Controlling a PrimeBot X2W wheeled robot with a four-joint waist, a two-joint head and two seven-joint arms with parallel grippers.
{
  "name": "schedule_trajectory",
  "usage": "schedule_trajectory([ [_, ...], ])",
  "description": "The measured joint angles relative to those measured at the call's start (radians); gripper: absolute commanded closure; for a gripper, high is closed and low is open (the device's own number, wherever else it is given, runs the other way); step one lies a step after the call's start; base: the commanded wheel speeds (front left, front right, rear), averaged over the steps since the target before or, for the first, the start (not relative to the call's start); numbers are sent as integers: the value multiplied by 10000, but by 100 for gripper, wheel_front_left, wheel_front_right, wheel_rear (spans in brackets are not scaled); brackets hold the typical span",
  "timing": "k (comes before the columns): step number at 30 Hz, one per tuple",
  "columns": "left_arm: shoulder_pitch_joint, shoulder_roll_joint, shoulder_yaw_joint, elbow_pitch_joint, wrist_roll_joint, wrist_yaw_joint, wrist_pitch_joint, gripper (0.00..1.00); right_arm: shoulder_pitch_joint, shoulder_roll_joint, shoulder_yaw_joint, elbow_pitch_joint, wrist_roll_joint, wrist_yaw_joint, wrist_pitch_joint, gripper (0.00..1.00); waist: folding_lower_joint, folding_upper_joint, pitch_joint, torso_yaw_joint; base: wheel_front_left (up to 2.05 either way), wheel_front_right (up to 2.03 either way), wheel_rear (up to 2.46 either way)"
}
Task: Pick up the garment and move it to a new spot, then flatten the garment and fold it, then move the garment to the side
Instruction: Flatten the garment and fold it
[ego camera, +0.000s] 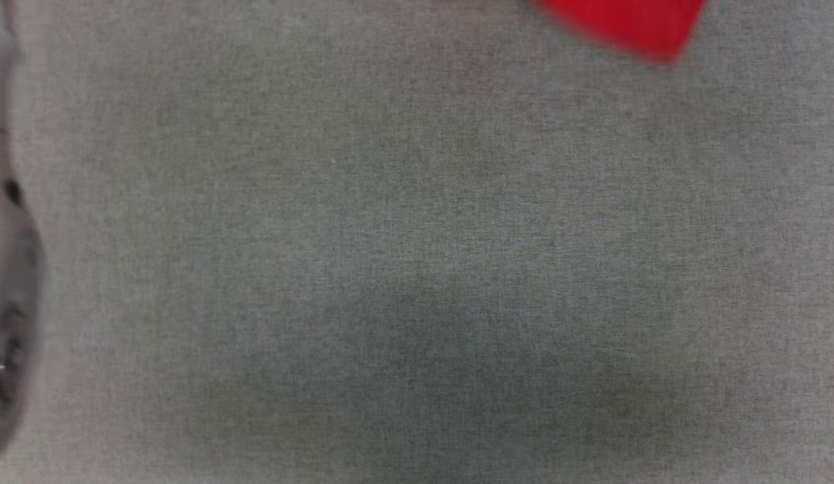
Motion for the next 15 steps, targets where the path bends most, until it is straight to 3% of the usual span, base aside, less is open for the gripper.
schedule_trajectory([
  [3,-755,63,288,295,-169,-228,-550,100,-647,73,-464,130,-591,0,-307,100,0,0,-20,38,0,0,0],
  [7,-976,58,397,742,-456,-472,-499,100,-722,134,-784,558,-1312,0,-399,100,0,0,-128,99,0,0,0],
  [11,-527,46,337,955,-876,-568,631,100,-277,151,-782,1007,-1661,0,-424,100,1,0,-254,177,0,0,0],
  [15,860,48,54,-21,-1499,-600,2194,100,545,155,-418,1444,-1436,0,-247,100,0,0,-460,235,0,0,0],
])
